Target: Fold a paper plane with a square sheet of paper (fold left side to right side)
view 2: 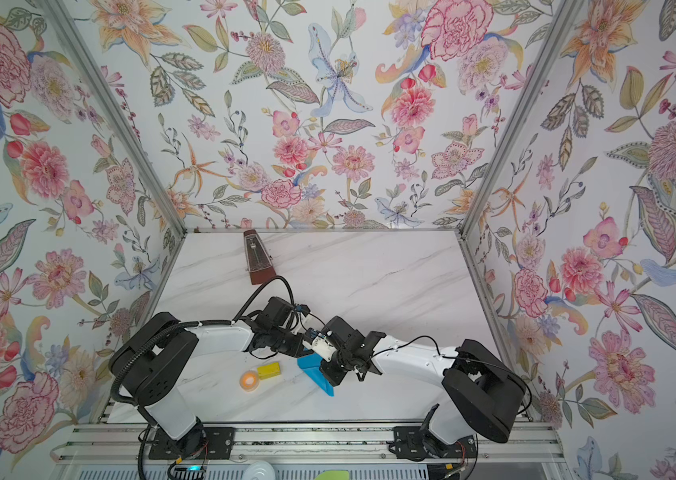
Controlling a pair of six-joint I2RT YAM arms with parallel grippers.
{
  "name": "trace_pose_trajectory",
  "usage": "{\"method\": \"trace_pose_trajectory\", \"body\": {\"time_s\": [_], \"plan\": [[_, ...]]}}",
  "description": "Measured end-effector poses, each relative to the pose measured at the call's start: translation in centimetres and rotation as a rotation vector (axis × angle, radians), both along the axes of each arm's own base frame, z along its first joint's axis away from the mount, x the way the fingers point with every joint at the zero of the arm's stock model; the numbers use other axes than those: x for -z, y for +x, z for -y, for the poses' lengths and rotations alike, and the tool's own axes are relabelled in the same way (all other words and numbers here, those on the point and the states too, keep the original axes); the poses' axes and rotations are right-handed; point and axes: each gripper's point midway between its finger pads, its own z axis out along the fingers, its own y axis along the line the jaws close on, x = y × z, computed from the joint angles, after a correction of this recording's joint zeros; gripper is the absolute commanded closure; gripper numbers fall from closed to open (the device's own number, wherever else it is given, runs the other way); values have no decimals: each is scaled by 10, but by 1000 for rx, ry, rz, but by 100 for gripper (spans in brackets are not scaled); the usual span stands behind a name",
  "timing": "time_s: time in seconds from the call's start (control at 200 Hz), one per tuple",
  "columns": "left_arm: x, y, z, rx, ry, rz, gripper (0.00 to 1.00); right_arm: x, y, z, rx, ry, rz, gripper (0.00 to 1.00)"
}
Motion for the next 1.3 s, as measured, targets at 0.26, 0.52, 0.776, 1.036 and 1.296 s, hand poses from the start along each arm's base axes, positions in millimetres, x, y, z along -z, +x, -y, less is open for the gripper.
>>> {"method": "trace_pose_trajectory", "body": {"time_s": [0.26, 0.52, 0.776, 1.036, 1.296], "plan": [[0, 0, -1, 11, 10, 7, 99, 11, 4, 5, 19, -32, -13, 100], [0, 3, -5, 22, 35, 17, 100, 19, 12, 12, 79, -57, -30, 100], [-1, 8, -10, 61, 73, 57, 99, 18, 19, 2, 119, -31, -52, 100], [0, 15, -7, 138, 95, 99, 99, 12, 28, -3, 158, 0, -58, 100], [0, 18, -4, 196, 96, 137, 100, 11, 36, -1, 208, 13, -71, 100]]}}
